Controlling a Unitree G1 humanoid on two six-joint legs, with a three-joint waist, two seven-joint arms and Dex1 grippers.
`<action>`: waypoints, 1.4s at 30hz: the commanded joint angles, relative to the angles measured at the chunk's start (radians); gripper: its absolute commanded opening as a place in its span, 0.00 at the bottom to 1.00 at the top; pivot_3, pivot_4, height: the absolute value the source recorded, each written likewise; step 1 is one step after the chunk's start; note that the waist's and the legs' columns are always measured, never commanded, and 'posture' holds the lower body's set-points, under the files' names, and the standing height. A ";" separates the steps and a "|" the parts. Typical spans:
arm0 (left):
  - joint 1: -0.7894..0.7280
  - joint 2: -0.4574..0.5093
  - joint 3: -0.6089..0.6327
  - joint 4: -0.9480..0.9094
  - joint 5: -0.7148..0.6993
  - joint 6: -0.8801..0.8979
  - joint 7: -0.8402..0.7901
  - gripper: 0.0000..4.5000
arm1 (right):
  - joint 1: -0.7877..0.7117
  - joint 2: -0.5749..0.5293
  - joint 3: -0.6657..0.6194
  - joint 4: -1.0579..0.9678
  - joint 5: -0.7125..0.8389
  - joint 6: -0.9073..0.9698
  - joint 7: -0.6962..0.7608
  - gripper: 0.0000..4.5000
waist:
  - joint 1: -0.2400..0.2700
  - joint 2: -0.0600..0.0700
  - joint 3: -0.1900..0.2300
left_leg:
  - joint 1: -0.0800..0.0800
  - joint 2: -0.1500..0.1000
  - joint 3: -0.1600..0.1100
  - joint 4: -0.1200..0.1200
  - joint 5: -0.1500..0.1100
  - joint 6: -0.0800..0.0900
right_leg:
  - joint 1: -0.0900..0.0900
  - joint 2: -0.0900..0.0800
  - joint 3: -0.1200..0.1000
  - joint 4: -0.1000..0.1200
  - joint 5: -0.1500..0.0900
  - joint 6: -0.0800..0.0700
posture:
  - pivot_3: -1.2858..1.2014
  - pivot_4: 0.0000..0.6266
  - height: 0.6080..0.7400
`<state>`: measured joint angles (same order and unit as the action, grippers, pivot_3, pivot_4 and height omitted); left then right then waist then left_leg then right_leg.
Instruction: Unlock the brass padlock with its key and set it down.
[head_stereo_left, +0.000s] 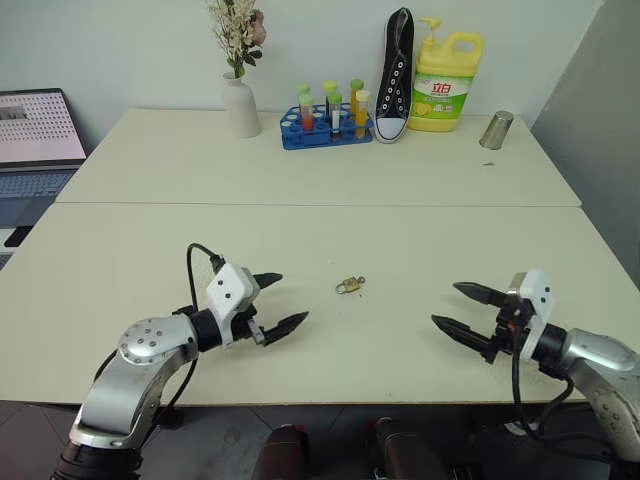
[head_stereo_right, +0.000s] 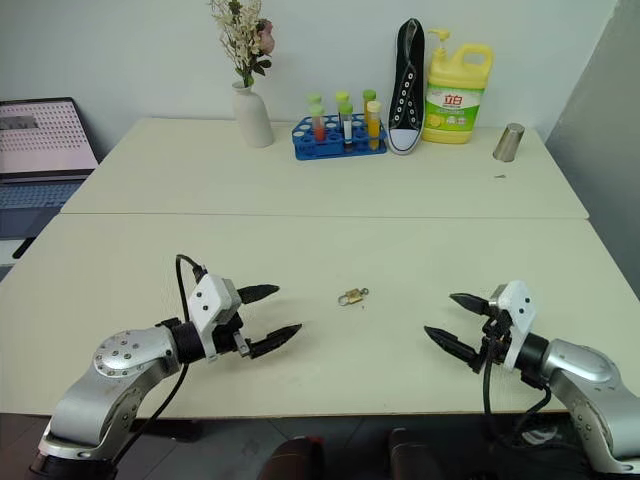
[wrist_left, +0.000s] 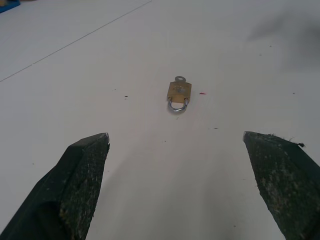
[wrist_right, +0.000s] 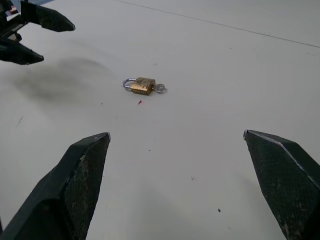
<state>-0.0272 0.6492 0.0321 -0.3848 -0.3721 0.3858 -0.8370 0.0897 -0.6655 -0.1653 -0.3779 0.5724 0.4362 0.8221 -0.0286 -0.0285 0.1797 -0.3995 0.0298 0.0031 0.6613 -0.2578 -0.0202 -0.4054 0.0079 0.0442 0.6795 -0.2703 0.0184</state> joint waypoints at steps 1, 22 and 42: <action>0.014 0.002 0.012 -0.022 -0.010 -0.050 -0.020 1.00 | 0.002 0.003 -0.012 -0.015 0.000 -0.027 0.013 1.00 | 0.000 0.000 0.000 | 0.000 0.000 0.000 0.000 0.000 0.000 | 0.000 0.000 0.000 0.000 0.000 0.000 | 0.52 0.24 1.00; -0.189 -0.020 -0.041 0.010 -0.050 0.074 -0.006 1.00 | -0.030 0.002 0.026 -0.091 -0.024 0.056 -0.062 1.00 | 0.000 0.000 0.000 | 0.000 0.000 0.000 0.000 0.000 0.000 | 0.000 0.001 0.000 0.000 0.000 0.000 | 0.52 0.24 1.00; -0.474 -0.217 -0.315 0.460 0.177 0.024 -0.004 1.00 | 0.022 0.013 -0.015 -0.404 0.067 0.294 -0.293 1.00 | 0.000 -0.001 0.000 | -0.001 0.000 -0.001 0.001 0.000 0.000 | 0.000 0.005 0.000 0.001 0.000 0.001 | 0.52 0.24 1.00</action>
<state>-0.4759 0.4418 -0.2774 0.0627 -0.2123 0.4437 -0.8306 0.1097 -0.6565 -0.1481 -0.7326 0.6175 0.7277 0.5445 -0.0285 -0.0291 0.1794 -0.4002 0.0292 0.0022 0.6623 -0.2577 -0.0202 -0.4055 0.0128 0.0444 0.6802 -0.2699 0.0190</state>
